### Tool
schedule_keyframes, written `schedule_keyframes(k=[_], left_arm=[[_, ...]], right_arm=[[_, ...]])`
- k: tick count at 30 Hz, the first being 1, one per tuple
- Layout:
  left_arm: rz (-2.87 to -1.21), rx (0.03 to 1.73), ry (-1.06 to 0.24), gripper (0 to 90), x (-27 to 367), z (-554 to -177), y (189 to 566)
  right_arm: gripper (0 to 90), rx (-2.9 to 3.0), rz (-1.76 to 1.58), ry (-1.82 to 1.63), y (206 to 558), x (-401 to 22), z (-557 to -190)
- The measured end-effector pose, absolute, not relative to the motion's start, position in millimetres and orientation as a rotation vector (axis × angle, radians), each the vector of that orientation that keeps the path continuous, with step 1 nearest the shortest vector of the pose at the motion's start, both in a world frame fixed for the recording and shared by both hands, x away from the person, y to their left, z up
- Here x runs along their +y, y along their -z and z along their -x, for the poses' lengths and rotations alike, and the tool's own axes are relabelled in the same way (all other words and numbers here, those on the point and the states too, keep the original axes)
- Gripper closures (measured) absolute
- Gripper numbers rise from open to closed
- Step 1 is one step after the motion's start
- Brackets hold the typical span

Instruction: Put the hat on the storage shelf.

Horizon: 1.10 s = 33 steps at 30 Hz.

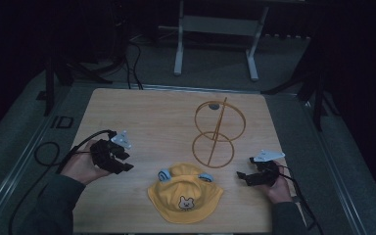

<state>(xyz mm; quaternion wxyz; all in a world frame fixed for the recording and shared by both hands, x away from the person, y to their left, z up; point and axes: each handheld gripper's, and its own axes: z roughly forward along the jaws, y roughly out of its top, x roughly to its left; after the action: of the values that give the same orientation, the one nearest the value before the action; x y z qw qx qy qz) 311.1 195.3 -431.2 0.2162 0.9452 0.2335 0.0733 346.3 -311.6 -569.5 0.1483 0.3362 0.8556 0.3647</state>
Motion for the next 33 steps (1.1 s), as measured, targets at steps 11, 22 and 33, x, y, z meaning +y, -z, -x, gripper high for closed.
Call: schedule_keyframes(k=[11, 22, 33], left_arm=[[-2.643, 0.599, -0.192, 55.4, 186.3, -308.3, 422.5], [-2.655, 0.569, -0.185, 55.3, 177.2, -306.9, 415.4], [-2.674, 0.504, -0.187, 54.4, 160.7, -305.1, 406.7]], right_arm=[[13.6, 2.46, -0.967, -1.049, 569.5, -311.6, -346.3], [13.6, 2.459, -0.969, -1.05, 569.5, -311.5, -346.3], [13.6, 2.46, -0.967, -1.049, 569.5, -311.6, -346.3]])
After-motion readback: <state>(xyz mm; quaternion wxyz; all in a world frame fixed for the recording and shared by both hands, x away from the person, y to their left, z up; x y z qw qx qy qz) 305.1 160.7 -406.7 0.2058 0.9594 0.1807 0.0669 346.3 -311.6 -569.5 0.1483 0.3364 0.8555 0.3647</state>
